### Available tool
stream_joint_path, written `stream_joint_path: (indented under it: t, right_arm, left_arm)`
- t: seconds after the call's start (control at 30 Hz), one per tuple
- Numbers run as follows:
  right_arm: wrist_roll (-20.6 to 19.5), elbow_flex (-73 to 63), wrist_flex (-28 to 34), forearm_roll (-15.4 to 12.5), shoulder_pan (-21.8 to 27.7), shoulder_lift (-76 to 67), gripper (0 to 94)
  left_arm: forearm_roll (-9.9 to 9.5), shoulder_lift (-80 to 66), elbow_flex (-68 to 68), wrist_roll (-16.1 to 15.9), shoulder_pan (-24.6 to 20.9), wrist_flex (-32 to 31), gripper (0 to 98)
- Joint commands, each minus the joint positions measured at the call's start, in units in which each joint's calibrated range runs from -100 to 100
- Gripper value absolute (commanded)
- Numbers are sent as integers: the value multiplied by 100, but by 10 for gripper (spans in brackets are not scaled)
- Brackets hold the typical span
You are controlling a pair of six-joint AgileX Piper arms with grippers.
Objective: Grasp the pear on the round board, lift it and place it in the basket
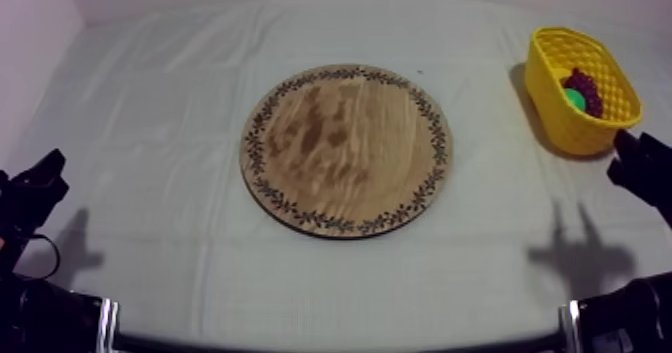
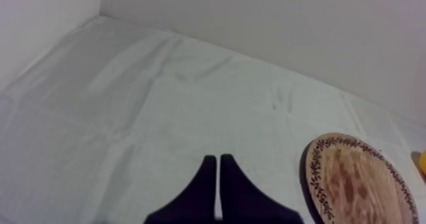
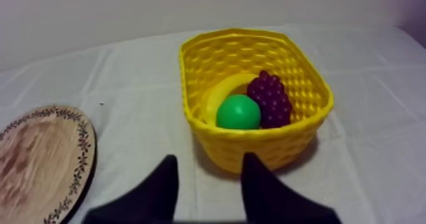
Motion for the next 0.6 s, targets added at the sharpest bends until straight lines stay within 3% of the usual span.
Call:
stream_joint_path:
  t: [0.0,0.1,0.3,0.57]
  right_arm:
    - [574,74,94,-488,-7,-325,168]
    - [845,158,291,-786,-3,-581,62]
    - [1373,204,653,-1343,103,-894,14]
    - [1563,212,863,-1512,136,-938,8]
  left_arm:
    - [2,0,0,1,2,-1,1]
    - [2,0,0,1,2,-1,1]
    - [2,0,0,1,2,-1,1]
    - [2,0,0,1,2,-1,1]
